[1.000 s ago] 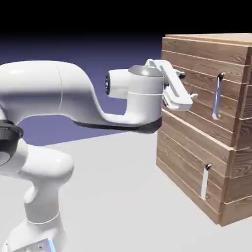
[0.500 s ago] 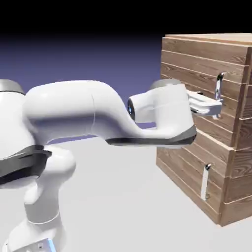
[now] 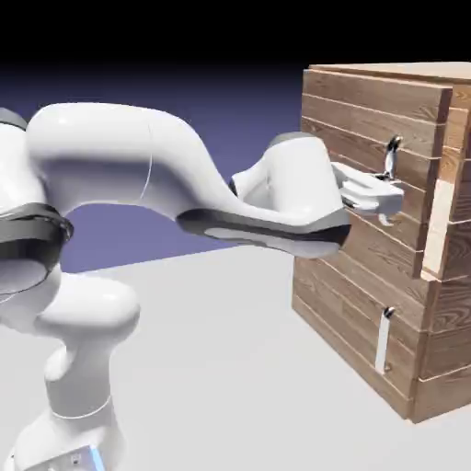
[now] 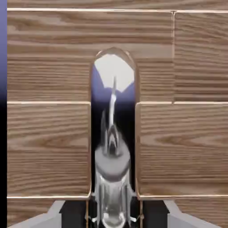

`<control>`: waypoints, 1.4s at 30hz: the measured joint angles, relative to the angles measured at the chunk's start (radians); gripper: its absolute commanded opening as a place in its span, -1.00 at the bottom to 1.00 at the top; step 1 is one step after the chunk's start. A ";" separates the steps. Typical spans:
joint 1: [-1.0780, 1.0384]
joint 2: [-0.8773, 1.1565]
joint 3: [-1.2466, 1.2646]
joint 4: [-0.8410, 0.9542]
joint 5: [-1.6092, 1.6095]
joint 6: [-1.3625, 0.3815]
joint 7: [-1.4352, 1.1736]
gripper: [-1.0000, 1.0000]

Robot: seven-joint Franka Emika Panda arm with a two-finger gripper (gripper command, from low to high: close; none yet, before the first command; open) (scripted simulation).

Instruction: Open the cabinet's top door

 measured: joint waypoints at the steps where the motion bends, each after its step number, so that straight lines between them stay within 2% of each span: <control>1: -0.036 -0.005 0.031 -0.027 0.027 -0.015 -0.014 -1.00; 13: -0.428 -0.187 0.454 -0.374 0.469 -0.230 -0.237 -1.00; 23: -0.537 -0.388 0.782 -0.566 0.905 -0.435 -0.410 -1.00; 33: -0.484 -0.483 1.125 -0.622 1.339 -0.709 -0.508 -1.00; 42: -0.449 -0.396 1.451 -0.528 1.683 -0.998 -0.506 -1.00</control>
